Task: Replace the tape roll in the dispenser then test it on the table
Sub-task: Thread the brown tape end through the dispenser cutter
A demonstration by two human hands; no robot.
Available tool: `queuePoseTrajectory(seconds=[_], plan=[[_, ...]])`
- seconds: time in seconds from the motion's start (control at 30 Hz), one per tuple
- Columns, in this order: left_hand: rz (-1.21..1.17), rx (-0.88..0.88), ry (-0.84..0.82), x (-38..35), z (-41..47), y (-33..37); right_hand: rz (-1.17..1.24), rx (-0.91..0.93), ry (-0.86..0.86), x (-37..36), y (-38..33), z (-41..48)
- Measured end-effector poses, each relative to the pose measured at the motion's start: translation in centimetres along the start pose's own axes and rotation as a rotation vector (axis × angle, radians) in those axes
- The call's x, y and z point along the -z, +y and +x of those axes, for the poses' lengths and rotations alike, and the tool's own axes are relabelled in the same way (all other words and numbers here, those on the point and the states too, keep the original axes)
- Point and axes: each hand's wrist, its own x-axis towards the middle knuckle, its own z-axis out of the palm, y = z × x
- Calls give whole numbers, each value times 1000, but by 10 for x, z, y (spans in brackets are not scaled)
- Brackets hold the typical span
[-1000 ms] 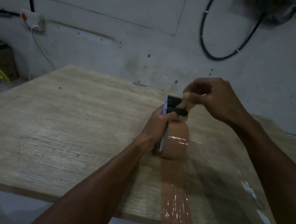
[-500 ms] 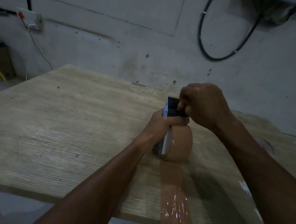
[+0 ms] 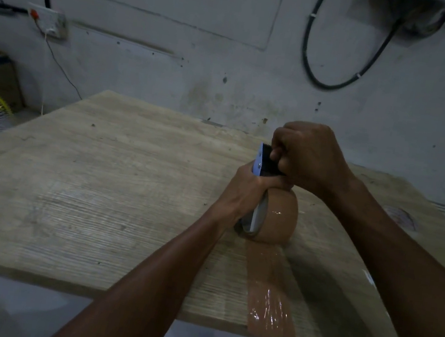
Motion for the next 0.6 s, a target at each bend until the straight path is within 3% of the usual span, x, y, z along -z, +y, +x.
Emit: queuePoseTrajectory(seconds=[0.2,0.3,0.6], plan=[[21,-42,-75,-6,0,0,110,-121,103,4,5,7],[2,-48,-64,-6,3,-1,128,-131,27,5,2,19],[-79,-7,-107,3,4,-5,213,-190,10,21,10,14]])
